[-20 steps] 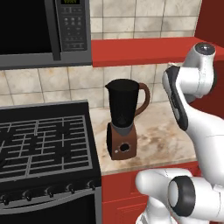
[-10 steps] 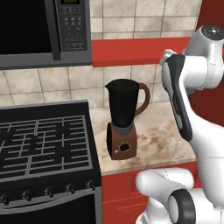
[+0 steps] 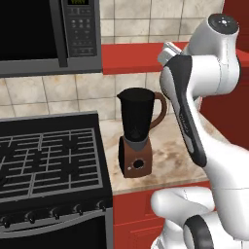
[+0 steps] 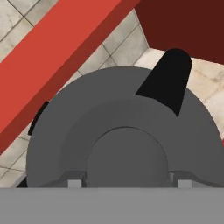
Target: Close the lid blender by securely placing the lid on top.
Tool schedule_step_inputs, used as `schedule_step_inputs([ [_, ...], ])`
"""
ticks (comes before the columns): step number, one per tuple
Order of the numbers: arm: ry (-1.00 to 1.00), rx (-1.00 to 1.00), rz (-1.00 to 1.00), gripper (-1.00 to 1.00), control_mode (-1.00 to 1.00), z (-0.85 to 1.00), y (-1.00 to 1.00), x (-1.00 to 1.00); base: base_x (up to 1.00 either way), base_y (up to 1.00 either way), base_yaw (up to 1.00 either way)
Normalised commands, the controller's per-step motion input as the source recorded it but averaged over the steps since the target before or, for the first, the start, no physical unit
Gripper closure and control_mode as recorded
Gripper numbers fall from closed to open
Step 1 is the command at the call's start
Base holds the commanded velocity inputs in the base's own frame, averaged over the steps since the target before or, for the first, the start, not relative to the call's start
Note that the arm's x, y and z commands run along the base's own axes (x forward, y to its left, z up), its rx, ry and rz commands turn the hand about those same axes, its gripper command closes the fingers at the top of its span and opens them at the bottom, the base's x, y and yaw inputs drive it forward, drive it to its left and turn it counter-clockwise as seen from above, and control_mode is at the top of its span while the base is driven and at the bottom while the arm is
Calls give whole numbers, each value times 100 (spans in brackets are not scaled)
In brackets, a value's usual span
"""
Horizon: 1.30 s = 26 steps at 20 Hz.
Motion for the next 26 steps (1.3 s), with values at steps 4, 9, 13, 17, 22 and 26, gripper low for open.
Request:
schedule_step_inputs([
  [4, 0, 13, 6, 100, -100, 1, 37, 20, 0, 0, 0],
  [9, 0, 5, 0, 100, -100, 0, 47, 50, 0, 0, 0],
  [13, 1, 5, 0, 100, -100, 0, 39, 53, 0, 0, 0],
  [17, 7, 7, -1, 100, -100, 0, 6, 50, 0, 0, 0],
  [22, 11, 8, -3, 100, -100, -8, 0, 36, 0, 0, 0],
  [26, 13, 4, 0, 100, -100, -25, 11, 14, 0, 0, 0],
])
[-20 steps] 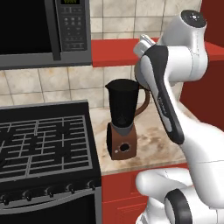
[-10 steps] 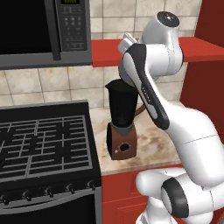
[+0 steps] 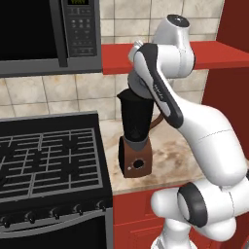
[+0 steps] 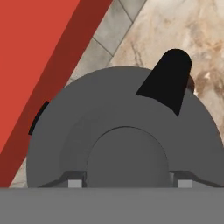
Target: Close the lid blender by securely placing the lid on top.
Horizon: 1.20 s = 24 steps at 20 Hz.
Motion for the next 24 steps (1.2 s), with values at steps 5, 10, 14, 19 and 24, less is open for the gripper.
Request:
schedule_step_inputs([
  [5, 9, 1, 0, 100, -100, -14, 8, 13, 0, 0, 0],
  [10, 4, 0, -1, 100, -100, -4, 1, 11, 0, 0, 0],
  [14, 6, 0, -1, 100, -100, -3, 8, 20, 0, 0, 0],
  [19, 1, -4, -2, 100, -100, -16, 17, 16, 0, 0, 0],
  [24, 0, -7, 0, 100, -100, -26, 11, 9, 0, 0, 0],
])
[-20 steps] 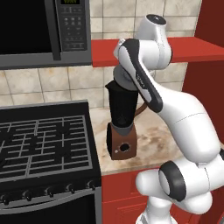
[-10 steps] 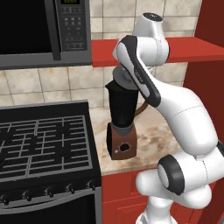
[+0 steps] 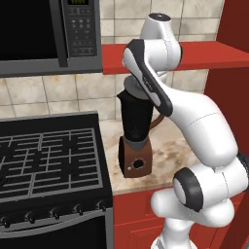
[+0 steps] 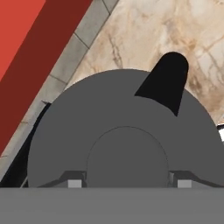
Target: Close the lid blender by securely placing the lid on top.
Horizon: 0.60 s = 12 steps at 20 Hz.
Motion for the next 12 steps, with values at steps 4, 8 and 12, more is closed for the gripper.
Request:
schedule_step_inputs([
  [4, -1, -7, 0, 100, -100, -37, 10, 0, 0, 0, 0],
  [8, -3, -1, 0, 100, -100, -34, 1, 7, 0, 0, 0],
  [12, -2, 0, 0, 100, -100, -35, 2, 28, 0, 0, 0],
])
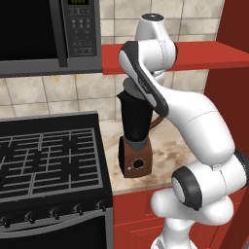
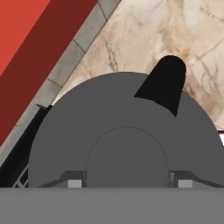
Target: Close the lid blender by securely placing the lid on top.
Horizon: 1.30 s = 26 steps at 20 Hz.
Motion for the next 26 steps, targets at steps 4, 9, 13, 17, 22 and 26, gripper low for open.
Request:
schedule_step_inputs([
  [4, 0, 0, 0, 100, -100, -28, 7, 31, 0, 0, 0],
  [9, 0, 0, 0, 100, -100, -28, 14, 1, 0, 0, 0],
  [13, 0, 0, 0, 100, -100, -35, 15, 0, 0, 0, 0],
  [17, 0, 2, 0, 100, -100, -46, 9, 0, 0, 0, 0],
  [22, 0, 9, 0, 100, -100, -41, 0, 0, 0, 0, 0],
  [26, 0, 7, 0, 100, -100, -36, 0, 0, 0, 0, 0],
])
